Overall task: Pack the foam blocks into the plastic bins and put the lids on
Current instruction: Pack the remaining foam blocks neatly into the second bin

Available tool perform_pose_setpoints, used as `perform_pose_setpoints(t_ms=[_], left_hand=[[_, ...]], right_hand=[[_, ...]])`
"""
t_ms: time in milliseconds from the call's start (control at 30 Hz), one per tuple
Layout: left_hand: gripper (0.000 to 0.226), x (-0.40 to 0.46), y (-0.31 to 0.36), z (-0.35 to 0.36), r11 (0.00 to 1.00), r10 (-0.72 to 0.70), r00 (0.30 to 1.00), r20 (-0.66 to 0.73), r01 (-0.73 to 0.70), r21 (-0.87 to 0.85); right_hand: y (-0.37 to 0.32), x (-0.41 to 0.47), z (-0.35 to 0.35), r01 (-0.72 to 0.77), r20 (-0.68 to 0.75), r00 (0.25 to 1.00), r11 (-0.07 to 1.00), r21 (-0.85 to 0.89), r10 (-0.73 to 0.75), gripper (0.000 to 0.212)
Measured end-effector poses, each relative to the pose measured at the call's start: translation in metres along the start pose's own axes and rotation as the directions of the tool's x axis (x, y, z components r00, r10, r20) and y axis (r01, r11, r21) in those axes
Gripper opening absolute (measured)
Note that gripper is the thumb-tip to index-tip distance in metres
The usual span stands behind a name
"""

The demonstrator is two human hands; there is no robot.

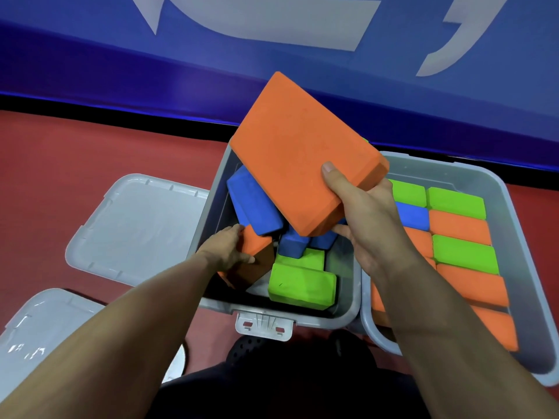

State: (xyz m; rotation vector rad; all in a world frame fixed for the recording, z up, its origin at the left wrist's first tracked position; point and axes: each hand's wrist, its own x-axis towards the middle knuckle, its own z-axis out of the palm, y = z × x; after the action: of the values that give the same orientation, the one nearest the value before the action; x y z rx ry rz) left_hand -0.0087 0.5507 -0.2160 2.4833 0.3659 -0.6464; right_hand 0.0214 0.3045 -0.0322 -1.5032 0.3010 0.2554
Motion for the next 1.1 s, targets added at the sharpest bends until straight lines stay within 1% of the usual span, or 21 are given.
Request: perform_pose_setpoints(t_ms=[100, 200, 333, 433, 533, 633, 733, 833, 933, 1033, 1100], left_hand=[[0.099, -0.006, -0.003, -0.004, 1.0, 0.013, 1.0, 0.013, -0.013, 0.017], [0.098, -0.012, -0.002, -0.009, 0.998, 0.048, 0.999, 0.021, -0.049, 0.034], [0.1, -0.021, 0.0, -0.012, 0.984, 0.082, 0.997, 0.001, -0.081, 0.156], [0.101, -0.025, 0.006, -0.017, 0.979, 0.088, 0.996, -0.001, -0.086, 0.187], [0.102, -0.031, 0.009, -0.024, 0.982, 0.076, 0.997, 0.022, -0.079, 0.172], [0.103, -0.041, 0.007, -0.026, 0.985, 0.071, 0.997, 0.023, -0.074, 0.158], [0.102, -0.049, 0.003, -0.021, 0.986, 0.07, 0.997, -0.009, -0.068, 0.153], [0.103, -0.051, 0.004, -0.018, 0.988, 0.075, 0.997, -0.019, -0.072, 0.14], [0.103, -0.05, 0.003, -0.014, 0.99, 0.074, 0.997, -0.011, -0.073, 0.124], [0.103, -0.049, 0.0, -0.01, 0.992, 0.068, 0.997, -0.023, -0.065, 0.107], [0.102, -0.049, -0.002, -0.008, 0.993, 0.074, 0.997, -0.033, -0.07, 0.097]], right_hand=[[0.0, 0.0, 0.0, 0.003, 0.007, 1.0, 1.0, -0.005, -0.003, 0.095], [-0.001, -0.002, 0.0, -0.008, 0.022, 1.0, 1.0, 0.004, 0.008, 0.091], [-0.002, -0.003, 0.001, -0.008, 0.031, 0.999, 0.999, 0.038, 0.007, 0.088], [-0.002, -0.004, 0.0, -0.012, 0.036, 0.999, 0.998, 0.054, 0.01, 0.086], [0.001, -0.004, -0.002, -0.103, 0.056, 0.994, 0.987, 0.125, 0.097, 0.078], [0.003, -0.002, -0.004, -0.24, 0.07, 0.971, 0.94, 0.241, 0.23, 0.082], [0.0, -0.003, 0.003, -0.329, 0.119, 0.944, 0.907, 0.264, 0.308, 0.078], [0.003, -0.008, 0.018, -0.309, 0.155, 0.95, 0.898, 0.313, 0.273, 0.079], [0.004, -0.005, 0.035, -0.274, 0.145, 0.96, 0.903, 0.331, 0.238, 0.08], [-0.009, 0.016, 0.047, -0.258, 0.136, 0.965, 0.894, 0.368, 0.223, 0.071], [-0.021, 0.032, 0.054, -0.276, 0.135, 0.96, 0.9, 0.338, 0.244, 0.069]])
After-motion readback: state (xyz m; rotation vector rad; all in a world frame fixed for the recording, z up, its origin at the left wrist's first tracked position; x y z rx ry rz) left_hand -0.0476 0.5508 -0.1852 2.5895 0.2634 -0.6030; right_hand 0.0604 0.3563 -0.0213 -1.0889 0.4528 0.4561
